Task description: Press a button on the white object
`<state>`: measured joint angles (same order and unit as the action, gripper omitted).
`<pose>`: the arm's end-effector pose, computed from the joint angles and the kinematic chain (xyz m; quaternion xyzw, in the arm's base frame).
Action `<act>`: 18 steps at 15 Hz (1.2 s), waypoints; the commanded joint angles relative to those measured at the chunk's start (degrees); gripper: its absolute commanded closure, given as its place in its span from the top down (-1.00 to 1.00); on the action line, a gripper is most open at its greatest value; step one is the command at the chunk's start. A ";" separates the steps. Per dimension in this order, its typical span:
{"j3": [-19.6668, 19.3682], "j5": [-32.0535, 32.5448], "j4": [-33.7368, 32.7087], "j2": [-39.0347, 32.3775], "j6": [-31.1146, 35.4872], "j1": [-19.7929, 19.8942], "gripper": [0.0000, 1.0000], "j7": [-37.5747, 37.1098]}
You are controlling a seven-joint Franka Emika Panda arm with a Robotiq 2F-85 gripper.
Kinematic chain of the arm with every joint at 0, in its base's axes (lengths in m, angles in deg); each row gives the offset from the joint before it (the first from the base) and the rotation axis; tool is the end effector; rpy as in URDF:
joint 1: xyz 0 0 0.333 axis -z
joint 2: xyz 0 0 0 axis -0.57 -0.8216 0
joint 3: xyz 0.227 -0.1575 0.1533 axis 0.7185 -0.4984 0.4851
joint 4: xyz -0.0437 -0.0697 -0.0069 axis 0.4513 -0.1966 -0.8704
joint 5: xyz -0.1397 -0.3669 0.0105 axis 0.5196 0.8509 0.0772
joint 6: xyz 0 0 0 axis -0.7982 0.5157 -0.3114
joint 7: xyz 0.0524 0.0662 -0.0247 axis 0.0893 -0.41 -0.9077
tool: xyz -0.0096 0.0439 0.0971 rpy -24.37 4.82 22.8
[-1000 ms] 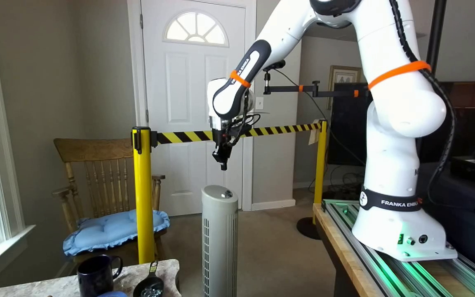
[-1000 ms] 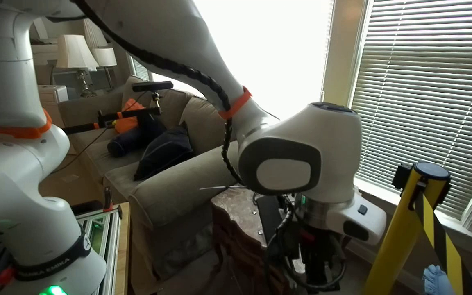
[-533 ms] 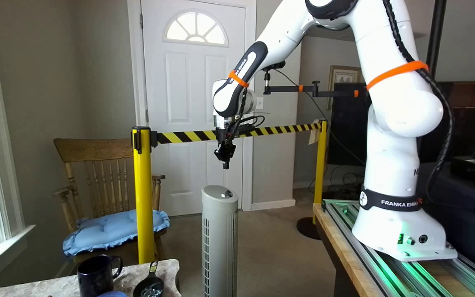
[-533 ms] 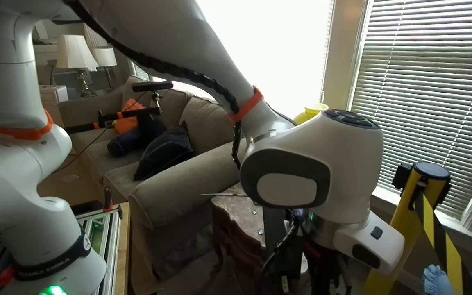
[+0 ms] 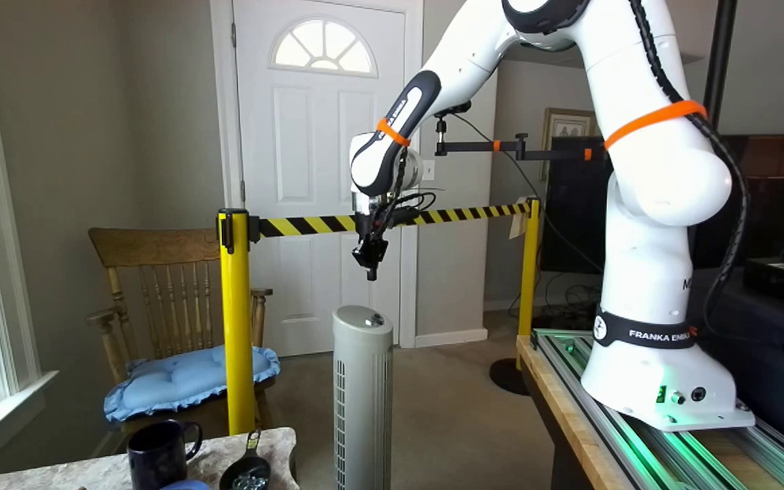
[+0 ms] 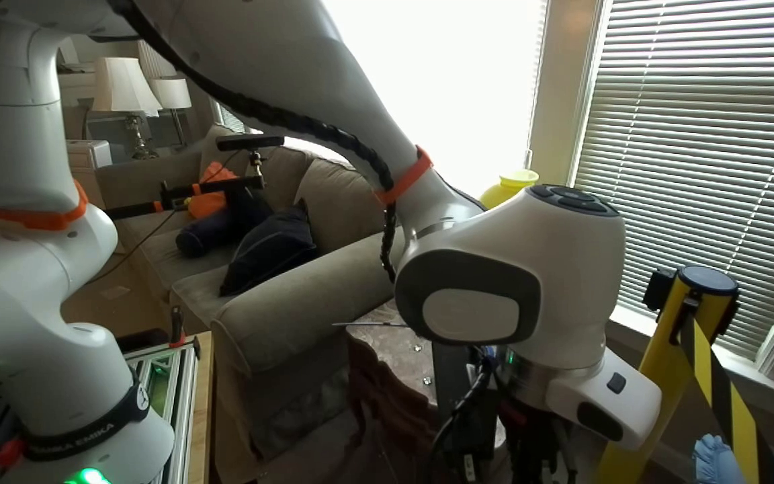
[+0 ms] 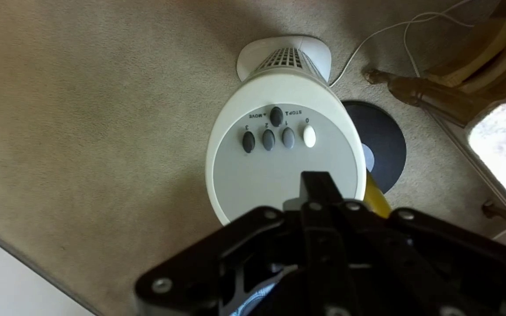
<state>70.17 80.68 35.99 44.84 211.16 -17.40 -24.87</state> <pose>0.4793 -0.2951 0.2655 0.9769 -0.2086 0.0036 0.0470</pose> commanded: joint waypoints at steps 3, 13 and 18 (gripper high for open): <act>-0.13 0.52 0.01 -3.53 5.28 -0.71 -1.00 -1.60; -1.22 1.29 -0.86 -9.33 8.09 -1.03 -1.00 -4.20; -2.33 2.19 -1.53 -12.26 11.53 -1.55 -1.00 -6.23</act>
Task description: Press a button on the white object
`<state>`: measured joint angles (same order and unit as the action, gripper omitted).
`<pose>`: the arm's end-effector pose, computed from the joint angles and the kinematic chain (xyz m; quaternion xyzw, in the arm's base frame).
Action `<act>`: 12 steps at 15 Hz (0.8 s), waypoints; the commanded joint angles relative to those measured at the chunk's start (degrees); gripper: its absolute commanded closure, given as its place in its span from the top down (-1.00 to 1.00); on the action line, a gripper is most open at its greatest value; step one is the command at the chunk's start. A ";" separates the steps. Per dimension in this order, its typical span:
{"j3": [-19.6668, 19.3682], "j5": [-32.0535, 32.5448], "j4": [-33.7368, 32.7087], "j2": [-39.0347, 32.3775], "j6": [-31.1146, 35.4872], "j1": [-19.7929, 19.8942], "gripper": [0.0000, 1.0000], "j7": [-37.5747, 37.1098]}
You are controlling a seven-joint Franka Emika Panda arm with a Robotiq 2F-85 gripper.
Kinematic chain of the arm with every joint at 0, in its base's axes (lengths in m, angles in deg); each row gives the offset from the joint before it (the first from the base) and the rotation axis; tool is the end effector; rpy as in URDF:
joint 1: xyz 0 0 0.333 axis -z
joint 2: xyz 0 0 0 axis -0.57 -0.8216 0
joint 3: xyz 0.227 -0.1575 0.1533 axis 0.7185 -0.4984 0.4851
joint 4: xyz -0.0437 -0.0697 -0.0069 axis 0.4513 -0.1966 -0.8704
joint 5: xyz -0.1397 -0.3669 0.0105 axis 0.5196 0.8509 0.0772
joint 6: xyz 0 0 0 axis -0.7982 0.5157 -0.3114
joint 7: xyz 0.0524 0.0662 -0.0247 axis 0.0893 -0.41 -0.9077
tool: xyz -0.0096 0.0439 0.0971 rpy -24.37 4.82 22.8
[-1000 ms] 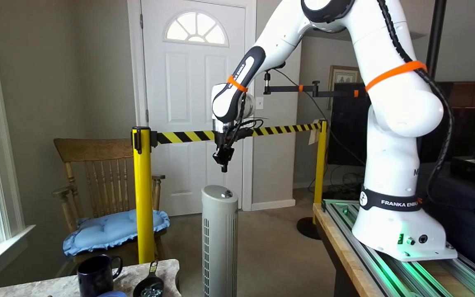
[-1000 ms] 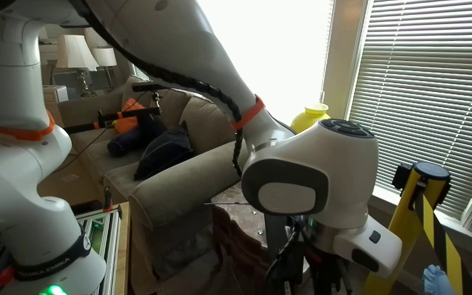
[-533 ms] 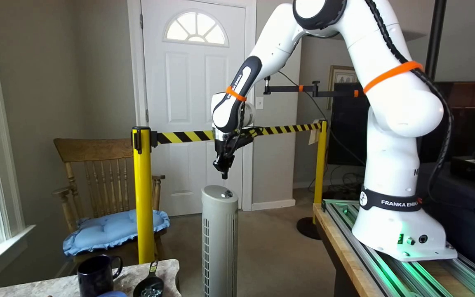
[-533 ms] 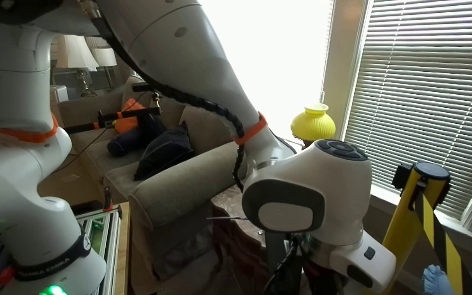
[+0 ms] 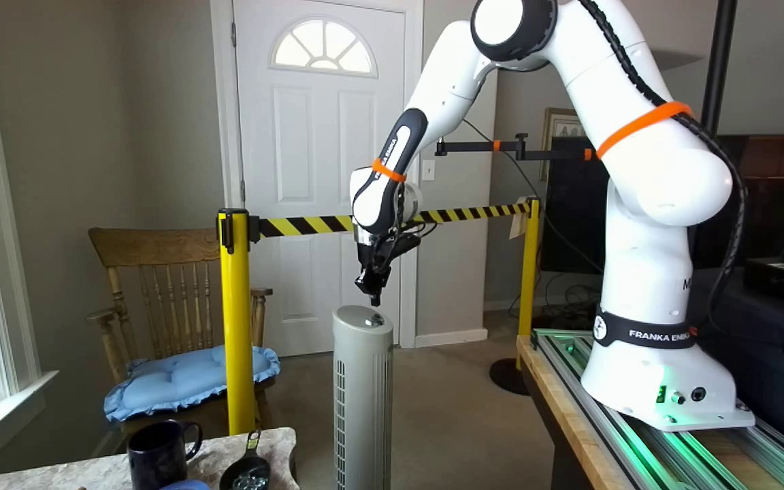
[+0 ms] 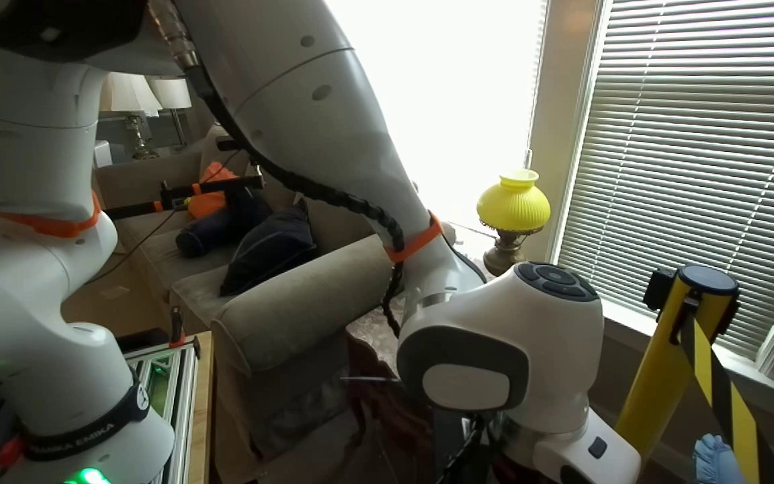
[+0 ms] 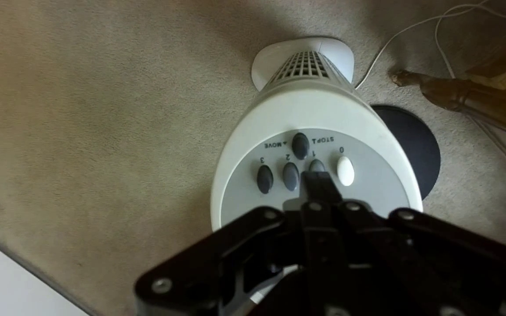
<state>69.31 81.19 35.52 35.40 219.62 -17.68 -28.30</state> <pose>0.4770 -0.3024 0.1928 0.9709 -0.2296 -0.0035 0.0679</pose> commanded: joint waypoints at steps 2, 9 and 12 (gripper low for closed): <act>-1.51 1.49 -1.59 -3.99 4.12 -1.21 -1.00 -3.07; -1.52 1.32 -2.63 -6.88 5.22 -1.64 -1.00 -3.31; -1.60 1.26 -3.21 -7.80 5.17 -1.68 -1.00 -3.38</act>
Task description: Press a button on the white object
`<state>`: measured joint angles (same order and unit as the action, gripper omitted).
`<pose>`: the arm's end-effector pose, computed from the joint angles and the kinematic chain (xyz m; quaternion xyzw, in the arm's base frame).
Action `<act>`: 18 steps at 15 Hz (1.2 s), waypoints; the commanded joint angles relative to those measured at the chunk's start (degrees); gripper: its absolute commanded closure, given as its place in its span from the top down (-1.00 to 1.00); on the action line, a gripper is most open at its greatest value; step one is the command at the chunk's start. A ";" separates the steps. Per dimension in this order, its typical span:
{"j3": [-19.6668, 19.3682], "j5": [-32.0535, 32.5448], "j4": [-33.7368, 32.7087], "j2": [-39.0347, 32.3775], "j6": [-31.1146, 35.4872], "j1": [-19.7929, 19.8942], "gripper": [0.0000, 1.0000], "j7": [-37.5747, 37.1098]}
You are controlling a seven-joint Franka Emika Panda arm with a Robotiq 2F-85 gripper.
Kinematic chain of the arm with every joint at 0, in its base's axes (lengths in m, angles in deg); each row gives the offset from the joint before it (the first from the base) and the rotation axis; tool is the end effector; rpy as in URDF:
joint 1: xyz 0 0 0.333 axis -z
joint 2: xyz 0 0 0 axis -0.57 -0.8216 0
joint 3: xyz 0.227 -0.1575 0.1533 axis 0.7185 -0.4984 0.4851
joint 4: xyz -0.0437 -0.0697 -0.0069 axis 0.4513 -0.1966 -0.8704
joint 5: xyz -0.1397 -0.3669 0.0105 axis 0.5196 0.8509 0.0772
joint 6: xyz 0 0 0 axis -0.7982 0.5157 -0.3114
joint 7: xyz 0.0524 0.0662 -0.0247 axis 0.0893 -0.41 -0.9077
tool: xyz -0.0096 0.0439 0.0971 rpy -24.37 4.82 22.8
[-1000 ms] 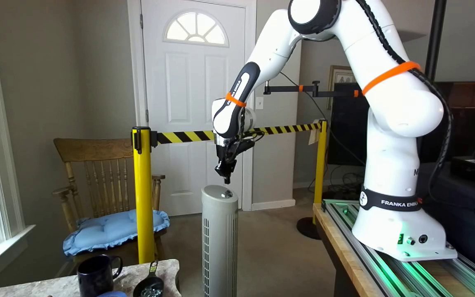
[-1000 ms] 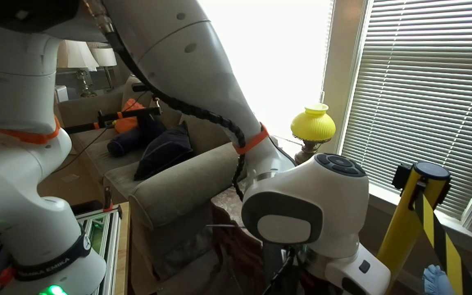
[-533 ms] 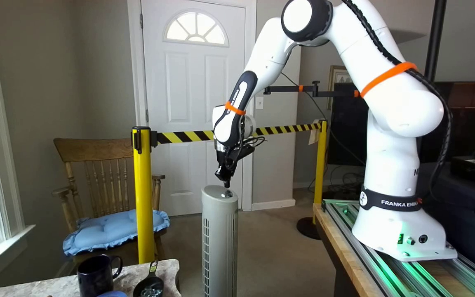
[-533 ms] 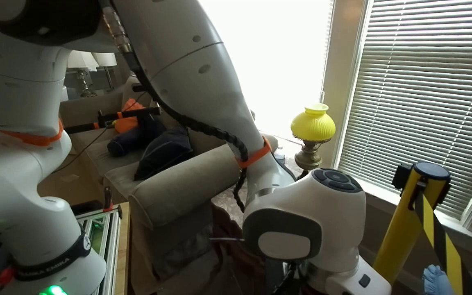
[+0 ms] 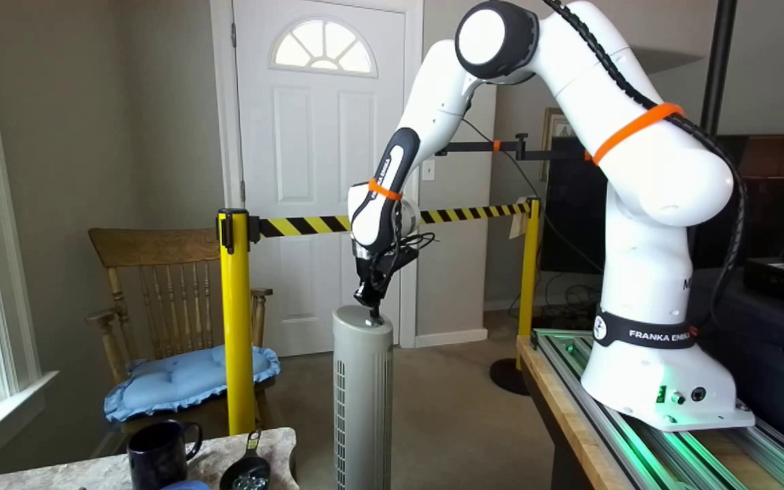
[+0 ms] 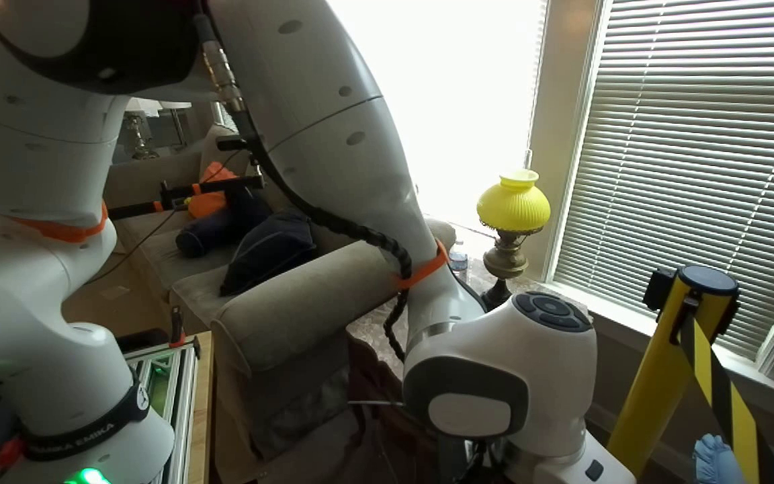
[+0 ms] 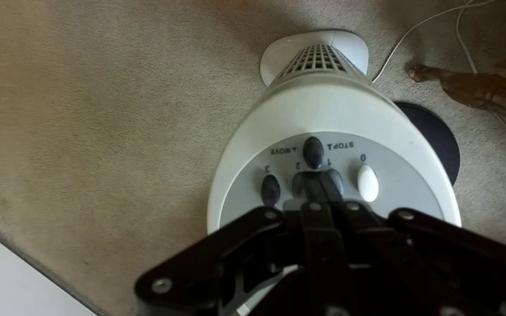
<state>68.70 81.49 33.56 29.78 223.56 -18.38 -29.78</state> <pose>0.4823 -0.3055 0.1579 0.9694 -0.2313 -0.0024 0.0825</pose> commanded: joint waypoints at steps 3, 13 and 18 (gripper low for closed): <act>-0.85 0.80 -1.35 -2.43 1.93 -0.85 -1.00 -1.75; -0.25 0.05 -2.37 -3.19 1.16 0.26 -1.00 -0.79; 0.02 -0.25 -3.09 -3.79 0.46 0.81 -1.00 -0.64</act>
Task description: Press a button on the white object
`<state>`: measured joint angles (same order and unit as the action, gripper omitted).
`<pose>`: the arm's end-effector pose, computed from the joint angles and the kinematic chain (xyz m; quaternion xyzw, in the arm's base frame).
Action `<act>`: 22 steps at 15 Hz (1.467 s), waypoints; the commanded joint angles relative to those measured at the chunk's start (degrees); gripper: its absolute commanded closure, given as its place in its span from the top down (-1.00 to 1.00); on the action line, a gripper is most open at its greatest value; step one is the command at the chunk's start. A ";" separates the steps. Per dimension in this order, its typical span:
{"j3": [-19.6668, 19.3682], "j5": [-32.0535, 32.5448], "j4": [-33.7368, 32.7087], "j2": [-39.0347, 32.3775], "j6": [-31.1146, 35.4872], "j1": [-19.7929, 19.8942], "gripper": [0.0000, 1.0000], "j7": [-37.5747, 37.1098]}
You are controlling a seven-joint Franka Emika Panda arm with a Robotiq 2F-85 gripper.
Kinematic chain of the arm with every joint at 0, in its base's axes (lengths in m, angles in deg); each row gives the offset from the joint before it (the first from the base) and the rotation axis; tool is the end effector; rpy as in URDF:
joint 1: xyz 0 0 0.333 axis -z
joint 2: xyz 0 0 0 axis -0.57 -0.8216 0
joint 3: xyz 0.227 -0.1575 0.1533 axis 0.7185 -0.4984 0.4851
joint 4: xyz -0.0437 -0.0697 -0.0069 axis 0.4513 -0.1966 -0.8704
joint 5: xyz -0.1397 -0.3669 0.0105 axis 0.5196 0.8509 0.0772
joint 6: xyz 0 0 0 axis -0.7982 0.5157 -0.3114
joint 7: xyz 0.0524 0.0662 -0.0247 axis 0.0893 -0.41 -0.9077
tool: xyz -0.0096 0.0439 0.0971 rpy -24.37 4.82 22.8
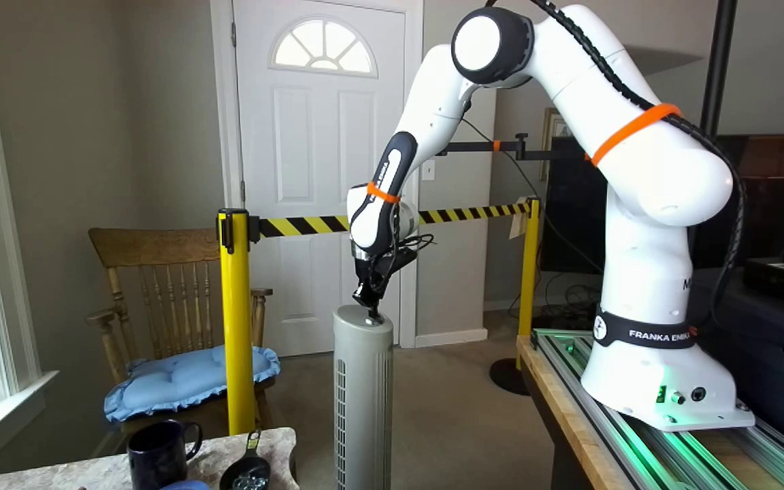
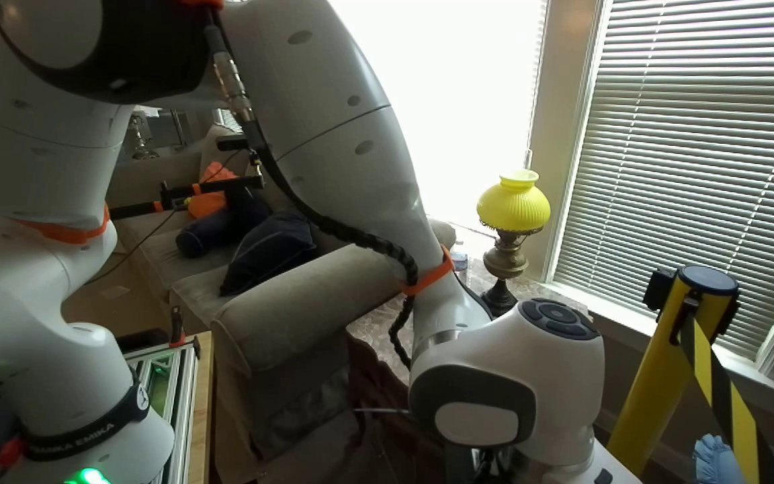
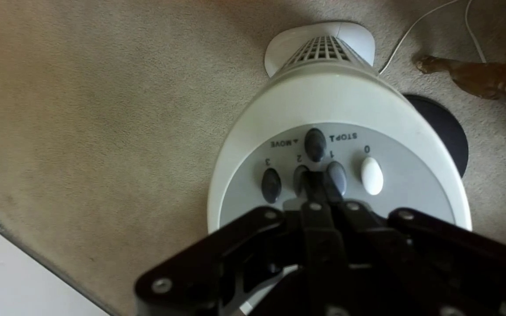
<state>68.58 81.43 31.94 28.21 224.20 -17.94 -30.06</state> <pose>0.4864 -0.3139 0.1535 0.9678 -0.2361 0.0028 0.0874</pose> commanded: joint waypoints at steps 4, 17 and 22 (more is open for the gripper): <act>4.31 -2.86 -2.00 -2.62 -1.91 3.83 -1.00 4.28; 9.38 -7.93 -3.63 -2.30 -7.60 10.37 -1.00 14.87; 9.83 -7.27 -4.51 -5.40 -6.36 10.20 -1.00 16.79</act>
<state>77.52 75.36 29.05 28.32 217.36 -7.98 -15.20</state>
